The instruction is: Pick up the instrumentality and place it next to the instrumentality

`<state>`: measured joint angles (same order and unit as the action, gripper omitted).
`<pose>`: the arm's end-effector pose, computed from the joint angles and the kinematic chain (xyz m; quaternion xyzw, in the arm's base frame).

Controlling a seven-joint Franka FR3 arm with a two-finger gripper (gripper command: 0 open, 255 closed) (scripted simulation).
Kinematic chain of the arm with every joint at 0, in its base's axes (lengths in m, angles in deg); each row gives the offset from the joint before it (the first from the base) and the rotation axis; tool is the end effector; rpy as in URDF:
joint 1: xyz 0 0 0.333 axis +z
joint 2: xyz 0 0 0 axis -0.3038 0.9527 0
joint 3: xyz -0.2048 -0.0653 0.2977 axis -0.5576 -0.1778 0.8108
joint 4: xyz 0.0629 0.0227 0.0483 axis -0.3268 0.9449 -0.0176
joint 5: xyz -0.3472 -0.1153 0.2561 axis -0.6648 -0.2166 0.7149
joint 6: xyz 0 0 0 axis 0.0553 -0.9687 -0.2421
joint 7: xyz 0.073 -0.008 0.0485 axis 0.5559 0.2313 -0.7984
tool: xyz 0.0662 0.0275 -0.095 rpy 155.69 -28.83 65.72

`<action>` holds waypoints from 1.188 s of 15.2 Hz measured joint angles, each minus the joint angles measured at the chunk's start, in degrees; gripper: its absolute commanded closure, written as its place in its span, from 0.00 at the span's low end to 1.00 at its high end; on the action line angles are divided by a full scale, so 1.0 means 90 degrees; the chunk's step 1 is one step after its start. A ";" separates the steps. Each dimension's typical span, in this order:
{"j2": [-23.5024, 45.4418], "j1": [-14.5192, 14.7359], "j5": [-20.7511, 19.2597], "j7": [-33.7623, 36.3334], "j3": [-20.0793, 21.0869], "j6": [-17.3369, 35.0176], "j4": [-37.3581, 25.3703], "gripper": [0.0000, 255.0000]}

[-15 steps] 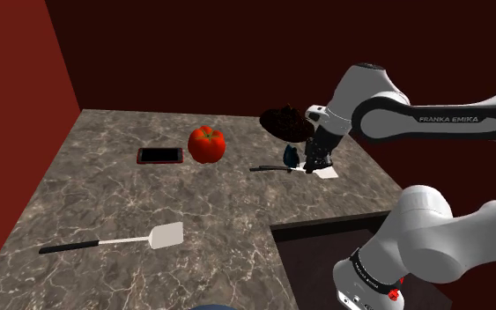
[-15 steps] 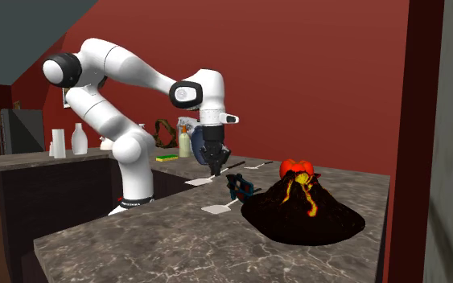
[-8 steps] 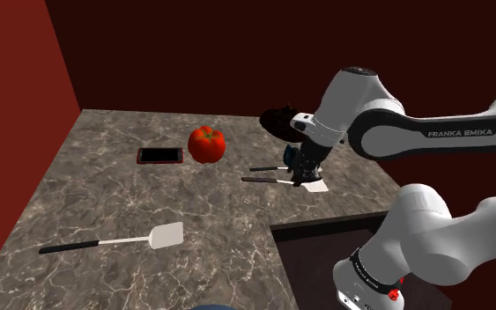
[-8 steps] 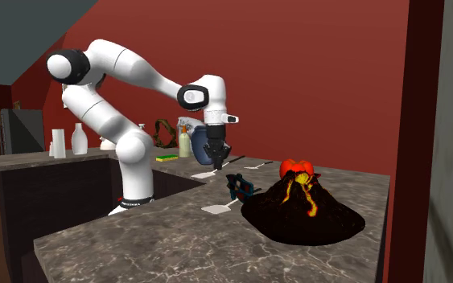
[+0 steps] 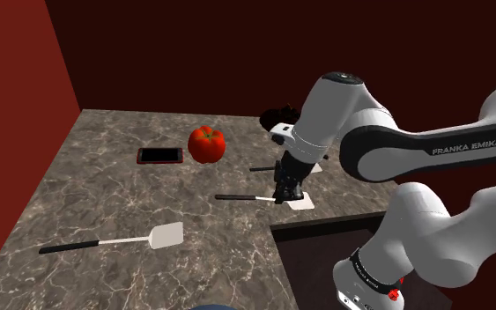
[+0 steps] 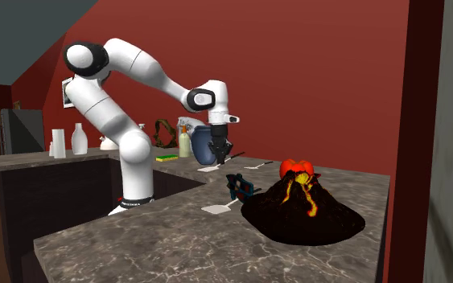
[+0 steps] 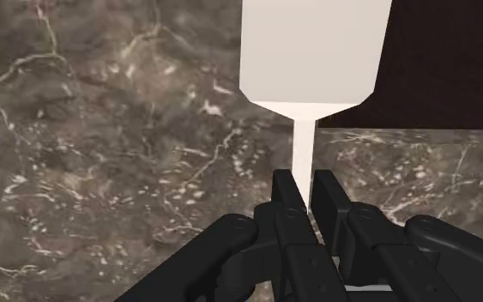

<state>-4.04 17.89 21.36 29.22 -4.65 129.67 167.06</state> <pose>0.2916 0.1881 0.4153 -0.8443 -0.5350 -0.0266 0.0143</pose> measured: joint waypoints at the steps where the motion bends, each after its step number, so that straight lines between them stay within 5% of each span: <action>1: 0.0160 0.0108 0.0095 0.0163 0.0138 0.0042 -0.0121 1.00; 10: 0.1592 0.0789 0.0631 0.1557 0.1275 0.0479 -0.1159 1.00; 18: 0.3069 0.1037 0.0498 0.2722 0.2068 0.0542 -0.2607 1.00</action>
<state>23.59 27.22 25.84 53.72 13.96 134.54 143.60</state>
